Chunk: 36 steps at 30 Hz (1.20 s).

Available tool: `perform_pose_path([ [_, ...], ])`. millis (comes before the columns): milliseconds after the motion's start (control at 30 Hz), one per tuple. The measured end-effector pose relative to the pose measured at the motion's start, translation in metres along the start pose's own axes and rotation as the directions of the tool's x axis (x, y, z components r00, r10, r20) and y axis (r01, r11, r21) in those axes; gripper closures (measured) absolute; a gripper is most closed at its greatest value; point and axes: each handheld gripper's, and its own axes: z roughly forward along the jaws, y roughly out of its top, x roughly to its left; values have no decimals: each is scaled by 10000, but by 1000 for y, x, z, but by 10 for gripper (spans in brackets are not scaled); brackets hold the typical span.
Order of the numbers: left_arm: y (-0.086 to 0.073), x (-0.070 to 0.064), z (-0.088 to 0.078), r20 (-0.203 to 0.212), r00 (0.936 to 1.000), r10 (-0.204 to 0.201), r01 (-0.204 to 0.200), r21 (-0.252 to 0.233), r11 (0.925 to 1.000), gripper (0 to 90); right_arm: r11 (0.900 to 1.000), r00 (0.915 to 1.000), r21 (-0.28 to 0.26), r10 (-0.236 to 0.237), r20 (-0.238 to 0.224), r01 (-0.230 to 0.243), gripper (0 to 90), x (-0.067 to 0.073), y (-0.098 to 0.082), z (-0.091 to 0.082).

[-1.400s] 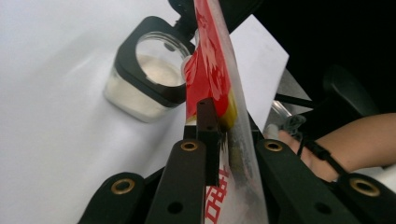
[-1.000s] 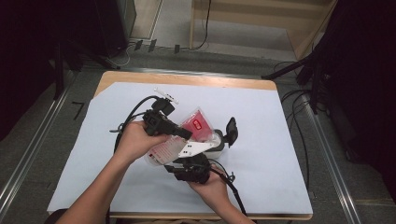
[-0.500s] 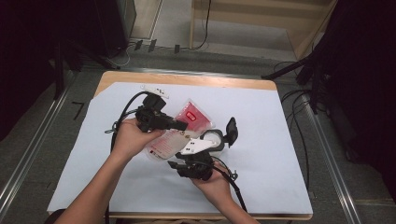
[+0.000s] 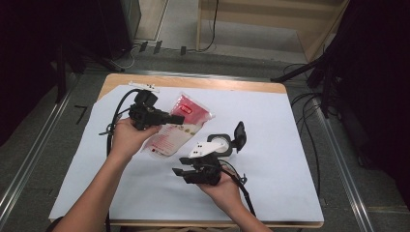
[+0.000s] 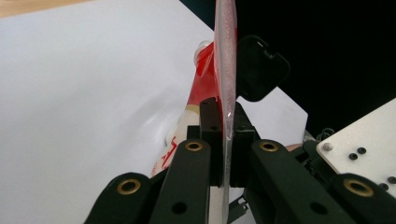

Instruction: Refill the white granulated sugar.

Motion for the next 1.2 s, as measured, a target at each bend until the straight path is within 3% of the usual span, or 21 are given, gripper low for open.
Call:
perform_pose_path([
  [400, 1, 24, -8, -225, 9983, -547, 532, -631, 9966, 892, 10000, 10000, -59, -46, 41, 46, 521, -8, -3, -5],
  [633, -1, 40, 0, -471, 9961, -751, 709, -851, 9938, 891, 10000, 9999, -56, 4, 141, -3, 519, -10, -5, -10],
  [800, -6, 51, 8, -647, 9944, -833, 785, -726, 9943, 889, 9999, 9996, -3, 145, 223, -145, 519, -13, -7, -13],
  [933, -12, 60, 7, -204, 9946, -1018, 995, -931, 9907, 886, 10000, 9996, -64, 75, 286, -74, 521, -15, -7, -15],
  [1067, -18, 64, 0, -112, 9932, -1162, 1142, -1129, 9870, 880, 9999, 9994, -31, 139, 301, -138, 525, -16, -6, -18],
  [1200, -22, 63, -6, -242, 9947, -996, 964, -1097, 9893, 873, 9997, 9995, -57, 250, 182, -249, 524, -17, -5, -21],
])
